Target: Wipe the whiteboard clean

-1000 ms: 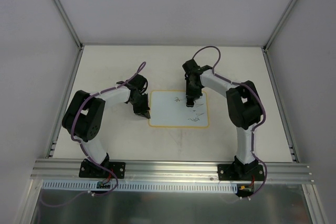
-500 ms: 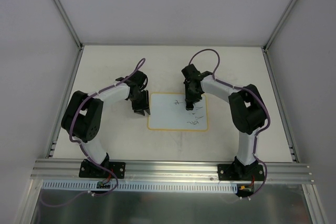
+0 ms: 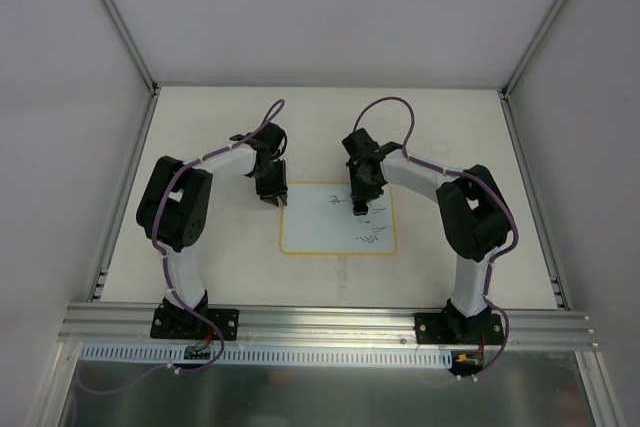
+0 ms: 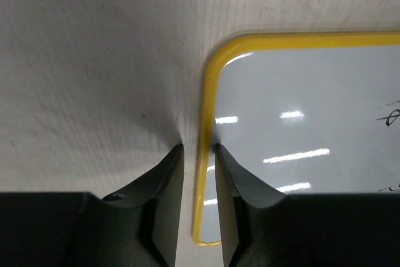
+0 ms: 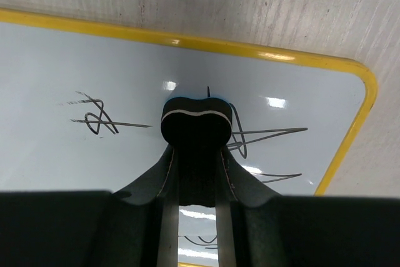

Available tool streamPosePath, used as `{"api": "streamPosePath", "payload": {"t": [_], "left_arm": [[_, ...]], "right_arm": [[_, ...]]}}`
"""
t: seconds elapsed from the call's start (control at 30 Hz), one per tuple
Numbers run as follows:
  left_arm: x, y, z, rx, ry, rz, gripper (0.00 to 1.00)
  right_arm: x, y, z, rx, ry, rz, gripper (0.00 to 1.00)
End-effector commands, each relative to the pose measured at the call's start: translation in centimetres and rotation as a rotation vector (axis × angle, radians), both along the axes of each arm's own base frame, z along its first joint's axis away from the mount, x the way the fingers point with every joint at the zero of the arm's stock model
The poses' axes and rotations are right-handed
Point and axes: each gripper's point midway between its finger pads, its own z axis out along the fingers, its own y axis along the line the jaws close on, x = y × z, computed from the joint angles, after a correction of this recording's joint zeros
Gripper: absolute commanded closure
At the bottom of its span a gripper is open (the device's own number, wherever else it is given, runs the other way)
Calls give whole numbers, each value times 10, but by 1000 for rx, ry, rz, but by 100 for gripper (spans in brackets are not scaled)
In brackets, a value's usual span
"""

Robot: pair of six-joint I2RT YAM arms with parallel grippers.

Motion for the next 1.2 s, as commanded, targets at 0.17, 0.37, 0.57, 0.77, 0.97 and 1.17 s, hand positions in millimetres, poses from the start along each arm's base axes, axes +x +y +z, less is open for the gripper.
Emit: {"api": "streamPosePath", "payload": {"t": [0.17, 0.37, 0.57, 0.77, 0.97, 1.17], "left_arm": [[-23, 11, -17, 34, 76, -5, 100], [-49, 20, -20, 51, 105, -4, 100], [-60, 25, -19, 64, 107, 7, 100], [-61, 26, -19, 66, 107, 12, 100], [-65, 30, -22, 81, 116, 31, 100], [-69, 33, -24, 90, 122, 37, 100]], "right_arm": [[-43, -2, -12, -76, 124, 82, 100], [-25, 36, 16, -71, 71, 122, 100], [-21, 81, 9, -81, 89, 171, 100], [-33, 113, -4, -75, 132, 217, 100], [-32, 61, -21, -211, 194, 116, 100], [-27, -15, -24, -234, 223, -36, 100]]}}
